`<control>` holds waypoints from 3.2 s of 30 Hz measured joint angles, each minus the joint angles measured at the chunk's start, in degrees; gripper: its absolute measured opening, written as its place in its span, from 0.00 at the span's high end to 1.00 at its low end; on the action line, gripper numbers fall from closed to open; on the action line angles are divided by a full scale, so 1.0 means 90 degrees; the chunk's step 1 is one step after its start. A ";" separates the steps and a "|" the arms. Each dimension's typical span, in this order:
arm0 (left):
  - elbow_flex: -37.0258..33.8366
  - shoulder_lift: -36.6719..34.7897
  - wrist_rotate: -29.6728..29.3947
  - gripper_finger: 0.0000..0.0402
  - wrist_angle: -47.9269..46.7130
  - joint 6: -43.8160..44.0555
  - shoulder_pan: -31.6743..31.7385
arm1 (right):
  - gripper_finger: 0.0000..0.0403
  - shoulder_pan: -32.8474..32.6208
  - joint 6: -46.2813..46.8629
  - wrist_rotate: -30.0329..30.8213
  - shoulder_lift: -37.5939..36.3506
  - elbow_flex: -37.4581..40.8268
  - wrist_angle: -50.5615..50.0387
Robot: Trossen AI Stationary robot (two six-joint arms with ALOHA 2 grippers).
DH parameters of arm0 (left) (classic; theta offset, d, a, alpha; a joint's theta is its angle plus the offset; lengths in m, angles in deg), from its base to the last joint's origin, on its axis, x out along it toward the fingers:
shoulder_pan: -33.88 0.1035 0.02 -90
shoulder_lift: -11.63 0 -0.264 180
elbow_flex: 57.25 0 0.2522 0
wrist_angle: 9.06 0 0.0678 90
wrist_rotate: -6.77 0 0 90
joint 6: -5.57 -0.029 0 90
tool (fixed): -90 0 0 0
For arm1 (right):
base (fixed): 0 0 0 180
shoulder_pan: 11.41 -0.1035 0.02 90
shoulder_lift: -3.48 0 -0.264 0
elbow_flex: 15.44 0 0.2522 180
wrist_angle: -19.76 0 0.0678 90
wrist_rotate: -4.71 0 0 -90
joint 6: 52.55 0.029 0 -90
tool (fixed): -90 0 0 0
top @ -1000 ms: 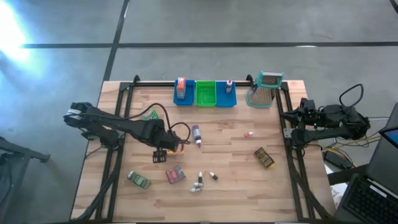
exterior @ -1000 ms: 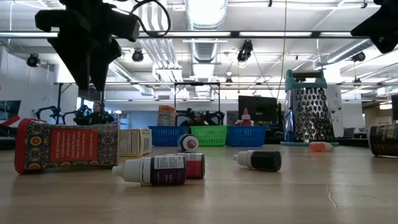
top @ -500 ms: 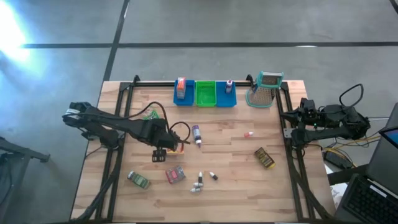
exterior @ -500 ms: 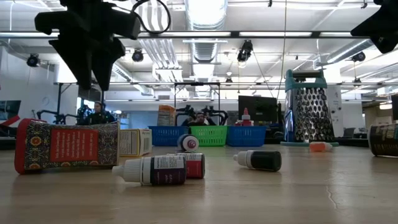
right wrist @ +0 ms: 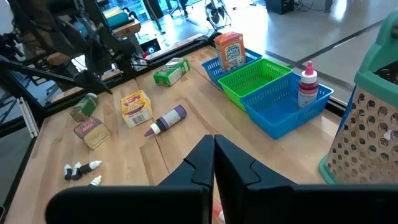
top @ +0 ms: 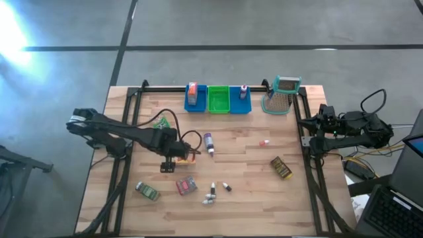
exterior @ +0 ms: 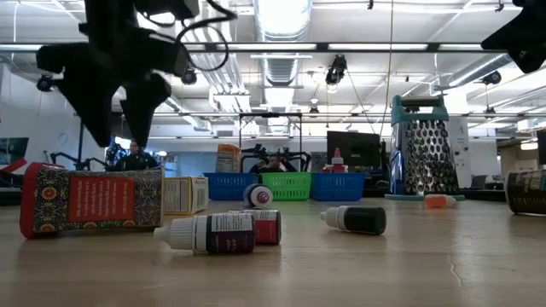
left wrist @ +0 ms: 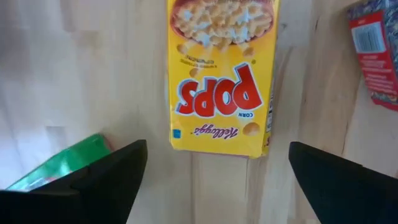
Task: Pick & Place Kitchen Items
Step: Put the yellow cereal box into the left blue bin
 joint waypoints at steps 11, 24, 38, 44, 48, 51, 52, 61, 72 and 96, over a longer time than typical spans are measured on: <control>-0.0406 -0.0028 0.0142 0.00 0.0538 -0.0090 0.0164 | 0.98 0.0000 0.0000 0.0000 0.0000 0.0002 -0.0002; -0.0862 -0.0028 0.0213 0.00 0.1073 -0.0076 0.0175 | 0.98 0.0000 0.0000 0.0000 0.0001 0.0000 0.0000; -0.1442 -0.0422 0.0351 0.00 0.1672 0.0017 0.0281 | 0.98 0.0000 0.0000 0.0000 0.0000 0.0002 0.0000; -0.2181 -0.1117 0.0382 0.00 0.2287 0.0340 0.0288 | 0.98 0.0000 0.0000 -0.0001 0.0001 0.0002 0.0000; -0.2648 -0.1719 0.0390 0.00 0.2560 0.0553 0.0287 | 0.98 0.0000 0.0000 -0.0002 0.0000 0.0000 -0.0002; -0.2968 -0.2164 0.0372 0.00 0.2834 0.0594 0.0282 | 0.98 0.0000 0.0000 -0.0001 0.0000 0.0002 0.0000; -0.3086 -0.2288 0.0330 0.00 0.3004 0.0551 0.0282 | 0.98 0.0000 0.0000 -0.0002 0.0000 0.0002 -0.0001; -0.3998 -0.2718 0.0242 0.00 0.4539 0.0328 0.0282 | 0.98 0.0000 0.0000 -0.0002 0.0000 0.0002 -0.0001; -0.4002 -0.2620 0.0037 0.00 0.4528 0.0484 0.0274 | 0.98 0.0000 0.0000 0.0000 0.0000 0.0002 0.0000; -0.4370 -0.1807 -0.0117 0.00 0.5575 0.0602 0.0192 | 0.98 0.0000 0.0000 -0.0002 0.0000 0.0002 -0.0001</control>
